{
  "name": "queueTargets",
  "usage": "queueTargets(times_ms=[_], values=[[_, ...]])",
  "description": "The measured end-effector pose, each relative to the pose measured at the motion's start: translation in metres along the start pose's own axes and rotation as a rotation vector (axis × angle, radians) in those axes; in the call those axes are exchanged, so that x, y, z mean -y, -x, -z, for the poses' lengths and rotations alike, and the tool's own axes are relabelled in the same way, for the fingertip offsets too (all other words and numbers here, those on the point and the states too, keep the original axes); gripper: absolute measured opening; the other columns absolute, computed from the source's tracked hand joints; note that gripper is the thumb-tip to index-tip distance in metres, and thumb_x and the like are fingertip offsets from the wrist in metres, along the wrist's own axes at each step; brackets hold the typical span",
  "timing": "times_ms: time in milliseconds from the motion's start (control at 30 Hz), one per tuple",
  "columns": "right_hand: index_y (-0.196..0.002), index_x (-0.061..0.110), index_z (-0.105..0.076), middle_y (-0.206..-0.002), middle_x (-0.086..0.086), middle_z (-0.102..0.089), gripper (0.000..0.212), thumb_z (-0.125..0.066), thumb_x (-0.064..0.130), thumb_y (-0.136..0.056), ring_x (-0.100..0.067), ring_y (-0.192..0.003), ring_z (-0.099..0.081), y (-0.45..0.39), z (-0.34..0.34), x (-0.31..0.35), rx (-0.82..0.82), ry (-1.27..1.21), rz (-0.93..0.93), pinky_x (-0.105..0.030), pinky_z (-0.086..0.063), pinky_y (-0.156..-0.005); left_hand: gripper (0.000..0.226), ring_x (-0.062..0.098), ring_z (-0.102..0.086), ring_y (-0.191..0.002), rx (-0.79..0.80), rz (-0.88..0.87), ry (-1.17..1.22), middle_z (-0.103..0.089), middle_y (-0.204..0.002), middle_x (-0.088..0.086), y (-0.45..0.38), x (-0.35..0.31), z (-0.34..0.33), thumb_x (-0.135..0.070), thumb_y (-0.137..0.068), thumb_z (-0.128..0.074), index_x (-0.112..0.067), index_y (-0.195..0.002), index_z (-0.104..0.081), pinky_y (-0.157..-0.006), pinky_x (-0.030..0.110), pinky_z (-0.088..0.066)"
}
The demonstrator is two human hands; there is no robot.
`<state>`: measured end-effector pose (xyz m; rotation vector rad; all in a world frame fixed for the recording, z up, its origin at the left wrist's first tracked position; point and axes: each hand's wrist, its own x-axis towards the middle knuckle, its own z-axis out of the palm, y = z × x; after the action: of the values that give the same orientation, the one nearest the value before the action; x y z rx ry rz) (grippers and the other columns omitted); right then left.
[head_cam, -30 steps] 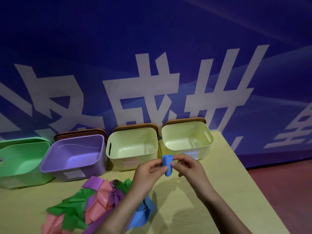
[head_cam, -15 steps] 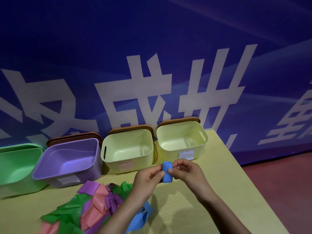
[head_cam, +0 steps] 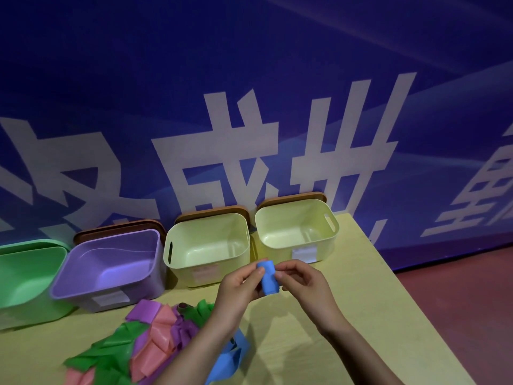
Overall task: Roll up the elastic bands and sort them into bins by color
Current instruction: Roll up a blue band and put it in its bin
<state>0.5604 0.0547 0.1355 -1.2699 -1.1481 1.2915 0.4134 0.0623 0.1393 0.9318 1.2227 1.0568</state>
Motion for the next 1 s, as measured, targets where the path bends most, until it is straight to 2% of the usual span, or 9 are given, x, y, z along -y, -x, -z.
queueTargets(times_ms=[200, 367, 400, 467, 533, 600, 733, 867, 1000], values=[[-0.094, 0.017, -0.071, -0.079, -0.006, -0.069, 0.014, -0.069, 0.007, -0.084, -0.007, -0.074, -0.065, 0.001, -0.001, -0.004, 0.001, -0.024, -0.032, -0.017, -0.049, -0.069, 0.022, 0.019, -0.071, -0.082, -0.023, -0.016, 0.024, -0.073, -0.095, 0.008, -0.002, 0.0, -0.001, -0.006, -0.093, -0.055, -0.014, -0.108, -0.069, -0.065, 0.025, -0.056], [-0.098, 0.018, -0.073, -0.089, -0.006, -0.073, 0.015, -0.069, 0.01, -0.085, -0.017, -0.086, -0.068, -0.004, 0.006, -0.01, 0.027, 0.001, -0.035, -0.021, -0.052, -0.077, 0.022, 0.019, -0.068, -0.097, 0.045, -0.038, -0.079, -0.068, -0.112, 0.01, -0.005, -0.003, -0.006, -0.008, -0.091, -0.06, -0.018, -0.108, -0.069, -0.071, 0.025, -0.056], [-0.1, 0.017, -0.072, -0.091, -0.006, -0.074, 0.016, -0.067, 0.01, -0.086, -0.019, -0.09, -0.069, -0.005, 0.008, -0.012, 0.041, -0.013, -0.028, -0.023, -0.052, -0.08, 0.023, 0.018, -0.066, -0.099, 0.047, -0.075, -0.151, -0.066, -0.113, 0.011, -0.006, -0.005, -0.007, -0.009, -0.091, -0.061, -0.022, -0.108, -0.068, -0.073, 0.024, -0.056], [-0.104, 0.013, -0.071, -0.098, -0.007, -0.074, 0.018, -0.067, 0.013, -0.087, -0.023, -0.097, -0.068, -0.007, 0.011, -0.012, 0.049, -0.087, -0.012, -0.029, -0.053, -0.087, 0.03, 0.005, -0.063, -0.097, 0.043, -0.175, -0.297, -0.063, -0.111, 0.008, -0.005, -0.008, -0.012, -0.009, -0.088, -0.064, -0.027, -0.112, -0.063, -0.075, 0.016, -0.052], [-0.106, 0.007, -0.069, -0.104, -0.011, -0.072, 0.025, -0.065, 0.017, -0.083, -0.027, -0.103, -0.066, -0.011, 0.015, -0.013, 0.041, -0.213, 0.014, -0.036, -0.052, -0.092, 0.041, -0.004, -0.061, -0.093, 0.022, -0.274, -0.285, -0.062, -0.108, 0.004, -0.001, -0.01, -0.019, -0.003, -0.083, -0.068, -0.026, -0.116, -0.059, -0.075, 0.01, -0.049], [-0.108, 0.003, -0.066, -0.108, -0.015, -0.071, 0.026, -0.063, 0.012, -0.084, -0.028, -0.107, -0.065, -0.014, 0.017, -0.011, 0.061, -0.358, 0.031, -0.035, -0.052, -0.092, 0.044, 0.0, -0.062, -0.099, 0.016, -0.375, -0.268, -0.061, -0.107, 0.001, 0.0, -0.009, -0.022, -0.001, -0.081, -0.071, -0.029, -0.114, -0.061, -0.082, 0.013, -0.049], [-0.108, 0.004, -0.065, -0.107, -0.015, -0.07, 0.02, -0.056, -0.002, -0.09, -0.029, -0.108, -0.064, -0.016, 0.017, -0.011, 0.091, -0.483, 0.011, -0.03, -0.053, -0.087, 0.036, 0.006, -0.061, -0.099, -0.004, -0.592, -0.525, -0.06, -0.101, -0.014, -0.008, -0.005, -0.018, -0.007, -0.082, -0.071, -0.029, -0.11, -0.066, -0.086, 0.018, -0.048], [-0.117, 0.009, -0.063, -0.111, -0.01, -0.07, 0.035, -0.064, 0.011, -0.082, -0.025, -0.108, -0.065, -0.018, 0.027, -0.009, 0.081, -0.338, 0.059, -0.031, -0.053, -0.09, 0.029, 0.008, -0.06, -0.092, 0.07, -0.612, -0.632, -0.055, -0.092, -0.013, -0.016, -0.01, -0.01, -0.026, -0.084, -0.065, -0.04, -0.11, -0.067, -0.082, 0.019, -0.048], [-0.107, 0.012, -0.067, -0.101, 0.001, -0.073, 0.026, -0.067, -0.002, -0.084, -0.012, -0.097, -0.068, -0.02, 0.039, -0.001, 0.106, -0.123, 0.127, -0.019, -0.05, -0.082, 0.03, 0.01, -0.06, -0.089, 0.2, -0.553, -0.708, -0.056, -0.09, -0.008, -0.022, -0.016, -0.005, -0.018, -0.083, -0.069, -0.035, -0.108, -0.068, -0.08, 0.019, -0.048]])
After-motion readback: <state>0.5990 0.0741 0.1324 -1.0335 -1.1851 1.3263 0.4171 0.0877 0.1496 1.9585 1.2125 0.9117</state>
